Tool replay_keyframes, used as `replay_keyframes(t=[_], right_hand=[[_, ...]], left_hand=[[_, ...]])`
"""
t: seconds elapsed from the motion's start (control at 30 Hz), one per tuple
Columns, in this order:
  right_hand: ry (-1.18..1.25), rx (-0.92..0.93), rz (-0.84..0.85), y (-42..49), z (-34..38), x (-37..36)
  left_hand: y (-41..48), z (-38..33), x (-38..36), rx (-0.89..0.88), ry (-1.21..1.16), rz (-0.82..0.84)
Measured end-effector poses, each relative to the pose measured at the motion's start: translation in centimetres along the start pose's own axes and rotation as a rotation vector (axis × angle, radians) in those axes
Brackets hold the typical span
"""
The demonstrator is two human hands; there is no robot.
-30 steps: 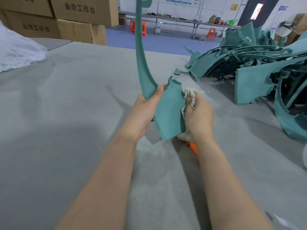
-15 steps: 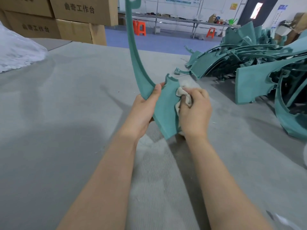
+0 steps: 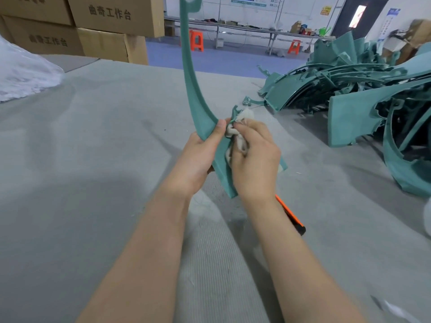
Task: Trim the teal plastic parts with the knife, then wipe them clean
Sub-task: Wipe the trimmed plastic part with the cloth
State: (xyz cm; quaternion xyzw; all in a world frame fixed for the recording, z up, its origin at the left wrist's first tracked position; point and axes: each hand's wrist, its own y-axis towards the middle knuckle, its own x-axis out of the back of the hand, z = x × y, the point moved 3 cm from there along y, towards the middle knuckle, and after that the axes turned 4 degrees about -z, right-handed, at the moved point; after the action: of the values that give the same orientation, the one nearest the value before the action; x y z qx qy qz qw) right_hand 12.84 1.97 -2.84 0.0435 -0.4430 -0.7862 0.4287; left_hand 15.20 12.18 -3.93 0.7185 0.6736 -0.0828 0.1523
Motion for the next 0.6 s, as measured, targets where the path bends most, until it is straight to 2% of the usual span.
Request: replay_keyframes(t=[0.07, 0.23, 0.4, 0.6], right_hand=[[0.03, 0.011, 0.015, -0.1, 0.2, -0.3], [-0.057, -0.168, -0.028, 1.1, -2.0, 0.7], [0.022, 0.011, 0.011, -0.1, 0.2, -0.4], [-0.077, -0.205, 0.014, 1.5, -4.1, 1.1]], left_hand=[[-0.1, 0.0, 0.2, 0.0, 0.006, -0.008], [-0.3, 0.3, -0.1, 0.009, 0.081, 0.019], [-0.3, -0.1, -0.1, -0.01, 0.044, 0.015], [-0.8, -0.2, -0.1, -0.01, 0.141, 0.077]])
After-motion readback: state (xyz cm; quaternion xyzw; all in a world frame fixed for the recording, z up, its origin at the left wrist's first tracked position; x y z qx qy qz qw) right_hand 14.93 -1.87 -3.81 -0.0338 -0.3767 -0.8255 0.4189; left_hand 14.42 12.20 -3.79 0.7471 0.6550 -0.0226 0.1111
